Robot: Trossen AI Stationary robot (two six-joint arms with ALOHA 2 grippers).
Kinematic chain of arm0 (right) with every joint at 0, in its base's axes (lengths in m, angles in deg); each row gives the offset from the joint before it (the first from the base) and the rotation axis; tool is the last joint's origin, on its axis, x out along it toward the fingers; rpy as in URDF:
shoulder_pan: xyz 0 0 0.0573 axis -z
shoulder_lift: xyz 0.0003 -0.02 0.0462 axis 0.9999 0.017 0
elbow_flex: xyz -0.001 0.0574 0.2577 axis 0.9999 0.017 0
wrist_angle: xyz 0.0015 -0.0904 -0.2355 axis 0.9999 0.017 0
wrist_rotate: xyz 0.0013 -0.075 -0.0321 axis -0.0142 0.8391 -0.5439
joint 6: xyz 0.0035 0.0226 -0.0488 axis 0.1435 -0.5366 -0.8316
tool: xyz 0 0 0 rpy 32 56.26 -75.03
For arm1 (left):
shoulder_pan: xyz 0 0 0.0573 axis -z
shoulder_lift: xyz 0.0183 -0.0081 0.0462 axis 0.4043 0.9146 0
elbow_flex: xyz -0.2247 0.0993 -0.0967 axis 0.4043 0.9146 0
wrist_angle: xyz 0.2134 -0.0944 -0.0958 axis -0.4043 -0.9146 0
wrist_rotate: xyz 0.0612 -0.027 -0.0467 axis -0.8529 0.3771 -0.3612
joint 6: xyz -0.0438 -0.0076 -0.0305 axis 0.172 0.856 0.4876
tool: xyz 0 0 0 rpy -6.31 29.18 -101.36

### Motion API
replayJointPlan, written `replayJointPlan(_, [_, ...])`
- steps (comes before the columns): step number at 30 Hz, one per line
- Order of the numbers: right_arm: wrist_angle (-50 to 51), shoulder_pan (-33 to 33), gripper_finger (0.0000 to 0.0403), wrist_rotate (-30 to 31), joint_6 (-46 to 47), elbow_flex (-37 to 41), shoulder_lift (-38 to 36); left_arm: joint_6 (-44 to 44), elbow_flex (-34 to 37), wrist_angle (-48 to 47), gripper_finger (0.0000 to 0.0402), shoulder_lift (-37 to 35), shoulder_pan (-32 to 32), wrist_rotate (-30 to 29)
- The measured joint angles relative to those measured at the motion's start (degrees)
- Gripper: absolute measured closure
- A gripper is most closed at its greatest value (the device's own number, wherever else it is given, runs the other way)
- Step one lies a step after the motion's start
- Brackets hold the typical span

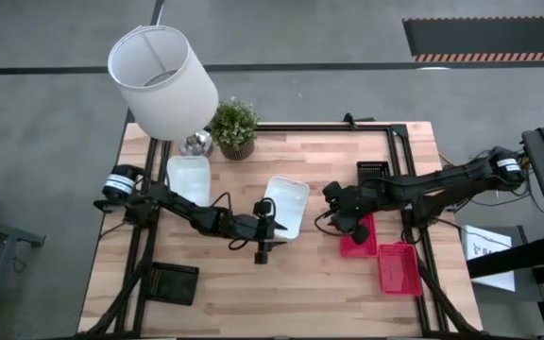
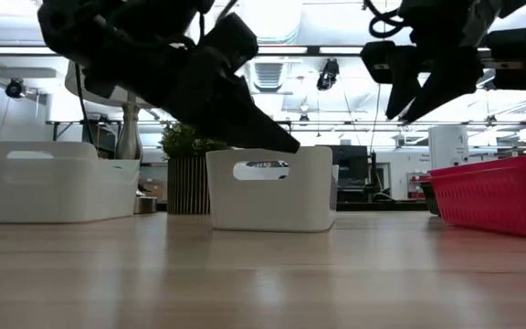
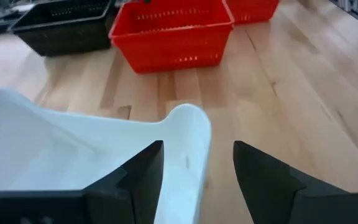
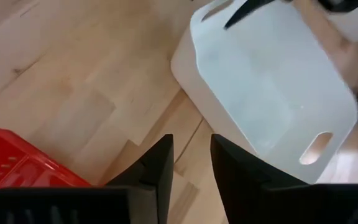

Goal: Stack baskets by color
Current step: Stack the right white bin on top of the white bin

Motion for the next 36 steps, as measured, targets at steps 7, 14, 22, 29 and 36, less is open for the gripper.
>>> replayJointPlan(7, [-0.8, 0.0, 0.0308, 0.0, -0.1, 0.9, -2.1, 1.3, -0.3, 0.0, 0.0283, 1.3, -1.0, 3.2])
replayJointPlan(14, [-1.5, 0.0, 0.0308, 0.0, -0.2, 0.9, -1.6, 1.1, -0.3, 0.2, 0.0375, 1.0, -1.4, 4.0])
replayJointPlan(22, [-2.7, 0.0, 0.0318, 0.0, -0.2, 0.9, -1.5, -0.9, -0.5, -0.3, 0.0401, 0.3, -1.5, 5.2])
replayJointPlan(29, [-6.7, 0.0, 0.0345, 0.0, 2.4, 1.2, -1.5, -5.7, -2.5, -8.1, 0.0401, -7.7, 0.9, 3.4])
replayJointPlan(36, [-8.2, 0.0, 0.0375, 0.1, 4.3, 1.2, -1.5, -6.8, -8.2, -30.6, 0.0402, -18.9, 6.6, -5.6])
